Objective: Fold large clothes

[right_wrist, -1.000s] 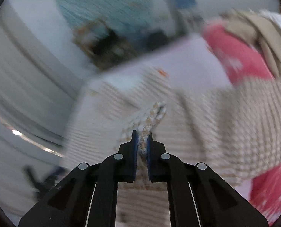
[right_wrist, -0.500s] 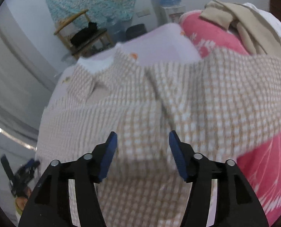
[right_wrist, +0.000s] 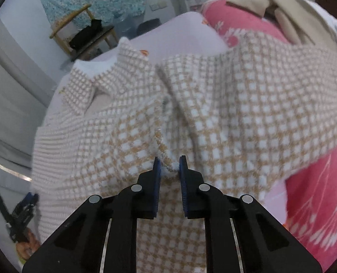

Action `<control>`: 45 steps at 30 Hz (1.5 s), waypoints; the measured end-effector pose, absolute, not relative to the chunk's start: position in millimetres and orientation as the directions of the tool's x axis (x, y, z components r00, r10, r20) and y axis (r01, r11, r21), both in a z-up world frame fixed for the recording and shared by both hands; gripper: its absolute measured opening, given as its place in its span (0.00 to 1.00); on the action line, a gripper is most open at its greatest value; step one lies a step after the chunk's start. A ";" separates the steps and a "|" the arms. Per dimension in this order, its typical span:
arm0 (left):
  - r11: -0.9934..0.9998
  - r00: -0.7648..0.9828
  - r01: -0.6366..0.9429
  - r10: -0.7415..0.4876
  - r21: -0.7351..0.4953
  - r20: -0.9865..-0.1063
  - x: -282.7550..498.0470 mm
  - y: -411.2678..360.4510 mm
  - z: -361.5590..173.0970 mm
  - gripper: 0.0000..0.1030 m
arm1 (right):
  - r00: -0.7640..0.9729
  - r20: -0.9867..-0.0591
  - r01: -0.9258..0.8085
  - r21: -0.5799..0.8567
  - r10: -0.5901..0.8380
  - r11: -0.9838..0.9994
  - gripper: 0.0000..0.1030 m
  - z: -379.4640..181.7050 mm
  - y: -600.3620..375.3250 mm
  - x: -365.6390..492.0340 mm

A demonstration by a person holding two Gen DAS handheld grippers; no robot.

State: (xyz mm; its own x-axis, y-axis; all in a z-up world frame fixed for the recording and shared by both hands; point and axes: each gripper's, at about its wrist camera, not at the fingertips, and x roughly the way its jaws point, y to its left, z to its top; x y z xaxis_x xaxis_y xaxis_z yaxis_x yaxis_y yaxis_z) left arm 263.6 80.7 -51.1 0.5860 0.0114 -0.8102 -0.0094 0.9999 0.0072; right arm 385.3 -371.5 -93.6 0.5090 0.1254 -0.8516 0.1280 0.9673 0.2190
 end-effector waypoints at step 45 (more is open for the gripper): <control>0.972 0.540 0.071 -0.227 -0.224 -0.811 427.5 48.4 -42.2 0.59 | 0.584 -0.794 -0.144 0.100 0.166 0.984 0.47 -85.5 -330.2 407.1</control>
